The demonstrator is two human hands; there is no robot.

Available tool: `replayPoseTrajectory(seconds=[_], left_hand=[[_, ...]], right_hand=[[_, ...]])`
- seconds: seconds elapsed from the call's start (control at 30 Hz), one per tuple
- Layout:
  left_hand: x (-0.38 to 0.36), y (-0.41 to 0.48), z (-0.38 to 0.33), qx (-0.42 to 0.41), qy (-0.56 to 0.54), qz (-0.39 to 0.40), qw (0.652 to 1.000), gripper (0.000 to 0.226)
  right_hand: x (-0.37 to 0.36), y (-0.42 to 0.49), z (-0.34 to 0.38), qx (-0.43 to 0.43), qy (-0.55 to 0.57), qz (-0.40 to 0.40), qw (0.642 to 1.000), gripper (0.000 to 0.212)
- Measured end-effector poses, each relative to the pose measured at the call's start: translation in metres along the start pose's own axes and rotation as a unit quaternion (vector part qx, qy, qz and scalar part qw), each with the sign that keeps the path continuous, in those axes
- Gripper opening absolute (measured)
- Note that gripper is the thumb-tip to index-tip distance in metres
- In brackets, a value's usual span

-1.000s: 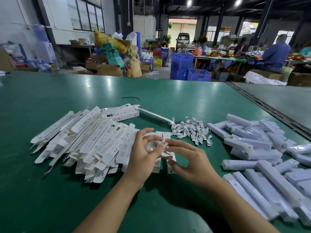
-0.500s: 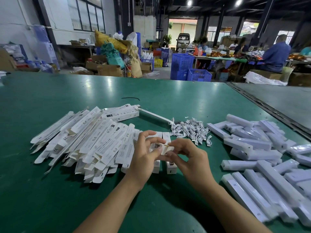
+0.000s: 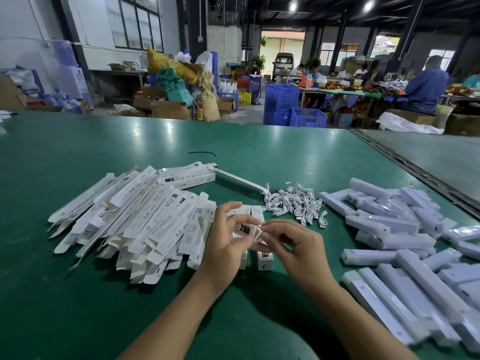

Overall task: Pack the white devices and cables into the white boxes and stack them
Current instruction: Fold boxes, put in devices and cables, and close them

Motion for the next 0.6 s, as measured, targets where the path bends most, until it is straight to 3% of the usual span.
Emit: replayPoseTrajectory(seconds=[0.2, 0.3, 0.4, 0.6], left_hand=[[-0.001, -0.001, 0.001, -0.014, 0.044, 0.006, 0.999, 0.053], [0.001, -0.001, 0.003, -0.008, 0.068, 0.007, 0.998, 0.053], [0.0, -0.001, 0.004, -0.01, 0.082, 0.013, 0.996, 0.049], [0.003, 0.0, -0.002, -0.028, 0.083, 0.007, 0.996, 0.043]], right_hand=[[0.002, 0.0, -0.002, -0.032, 0.011, 0.01, 0.999, 0.011], [-0.001, -0.001, -0.009, -0.116, 0.099, 0.017, 0.988, 0.005], [-0.004, -0.002, -0.012, -0.153, 0.165, 0.01, 0.974, 0.016], [-0.005, -0.002, -0.01, -0.134, 0.181, 0.024, 0.974, 0.018]])
Point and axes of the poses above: each hand's wrist, its own y-axis towards the middle knuckle, its own x-axis out of the back of the hand, z = x × y, the point moved 6 cm from there along y, towards the middle knuckle, and after that the axes turned 2 degrees about y, right-handed, at the moved point
